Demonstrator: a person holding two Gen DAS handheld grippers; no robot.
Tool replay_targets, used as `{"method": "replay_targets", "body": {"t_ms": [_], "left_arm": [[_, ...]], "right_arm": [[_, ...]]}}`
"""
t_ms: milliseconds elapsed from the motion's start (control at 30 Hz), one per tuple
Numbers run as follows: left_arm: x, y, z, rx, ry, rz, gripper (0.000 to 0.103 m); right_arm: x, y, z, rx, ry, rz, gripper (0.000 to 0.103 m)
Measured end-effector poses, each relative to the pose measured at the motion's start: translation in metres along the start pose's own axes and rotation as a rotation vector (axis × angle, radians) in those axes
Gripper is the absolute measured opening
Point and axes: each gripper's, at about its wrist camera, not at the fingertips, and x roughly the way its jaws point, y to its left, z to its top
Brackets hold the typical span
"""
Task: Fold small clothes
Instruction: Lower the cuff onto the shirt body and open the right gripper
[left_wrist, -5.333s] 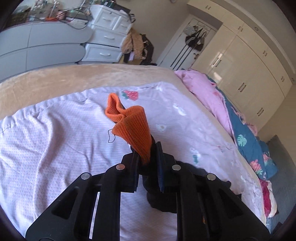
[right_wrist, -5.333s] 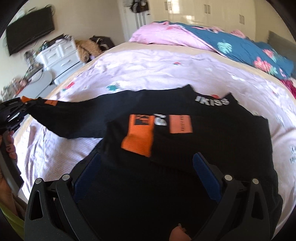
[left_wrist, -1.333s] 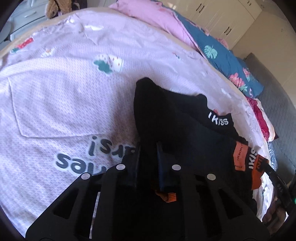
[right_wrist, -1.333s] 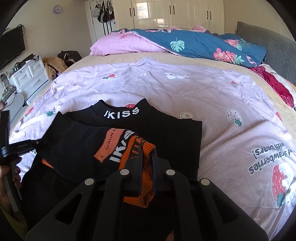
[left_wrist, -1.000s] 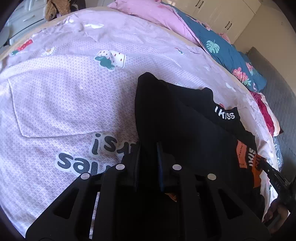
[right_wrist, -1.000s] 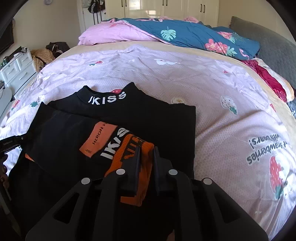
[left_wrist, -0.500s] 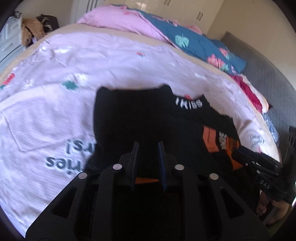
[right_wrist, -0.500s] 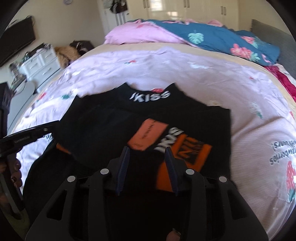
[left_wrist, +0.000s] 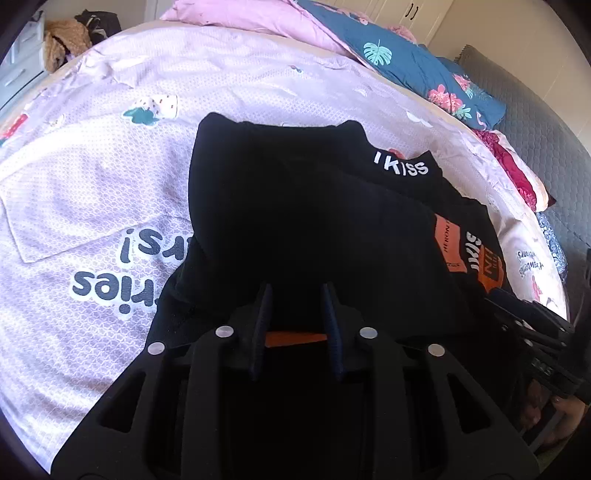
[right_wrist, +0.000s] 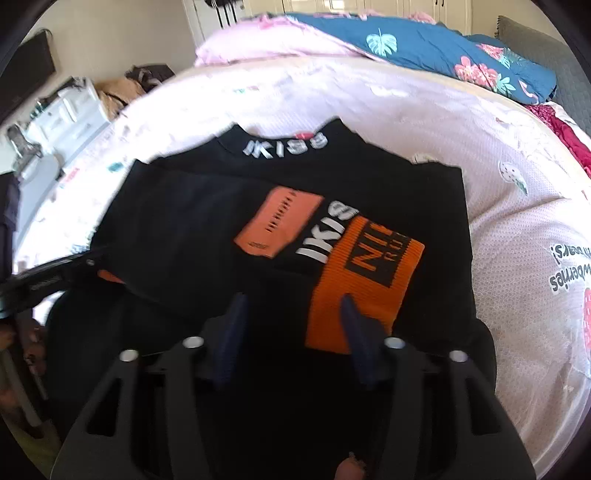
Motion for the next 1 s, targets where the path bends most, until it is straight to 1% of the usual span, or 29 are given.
{"method": "replay_targets", "body": {"t_ms": [33,100,167,200,233,267,333,400,433,467,500,567,1000], "left_arm": [[-0.004,0.0,-0.001,-0.005,-0.01,-0.005,0.028],[-0.01,-0.002,-0.002,-0.004,-0.023,-0.011,0.034],[-0.015,-0.005,-0.003,0.004,-0.033,-0.008,0.04],[-0.018,-0.007,-0.003,0.007,-0.037,-0.008,0.041],[-0.021,-0.008,-0.003,0.009,-0.04,-0.009,0.046],[-0.022,-0.009,-0.003,0.011,-0.042,-0.009,0.051],[-0.027,-0.012,-0.004,0.02,-0.05,-0.003,0.057],[-0.033,-0.014,-0.003,0.022,-0.063,-0.003,0.072],[-0.035,-0.014,-0.003,0.018,-0.067,-0.001,0.084],[-0.036,-0.014,-0.003,0.015,-0.07,0.003,0.087],[-0.039,-0.015,-0.003,0.017,-0.074,0.008,0.088],[-0.043,-0.017,-0.003,0.025,-0.084,0.012,0.094],[-0.078,-0.031,-0.006,0.051,-0.127,0.004,0.094]], "right_arm": [[-0.006,0.001,-0.001,-0.005,-0.019,0.002,0.067],[-0.015,0.002,-0.003,-0.007,-0.039,-0.005,0.075],[-0.024,0.001,-0.003,0.005,-0.059,0.0,0.081],[-0.028,0.0,-0.004,0.009,-0.068,-0.001,0.087],[-0.033,-0.001,-0.004,0.01,-0.08,-0.009,0.093],[-0.037,-0.002,-0.004,0.011,-0.093,-0.018,0.094],[-0.045,-0.003,-0.004,0.009,-0.113,-0.029,0.098],[-0.051,-0.004,-0.005,0.013,-0.128,-0.039,0.099],[-0.054,-0.005,-0.004,0.017,-0.134,-0.042,0.099],[-0.056,-0.007,-0.004,0.023,-0.138,-0.046,0.099],[-0.059,-0.009,-0.005,0.03,-0.144,-0.049,0.099],[-0.063,-0.011,-0.005,0.038,-0.153,-0.051,0.099],[-0.094,-0.007,-0.007,0.04,-0.208,-0.051,0.099]]}}
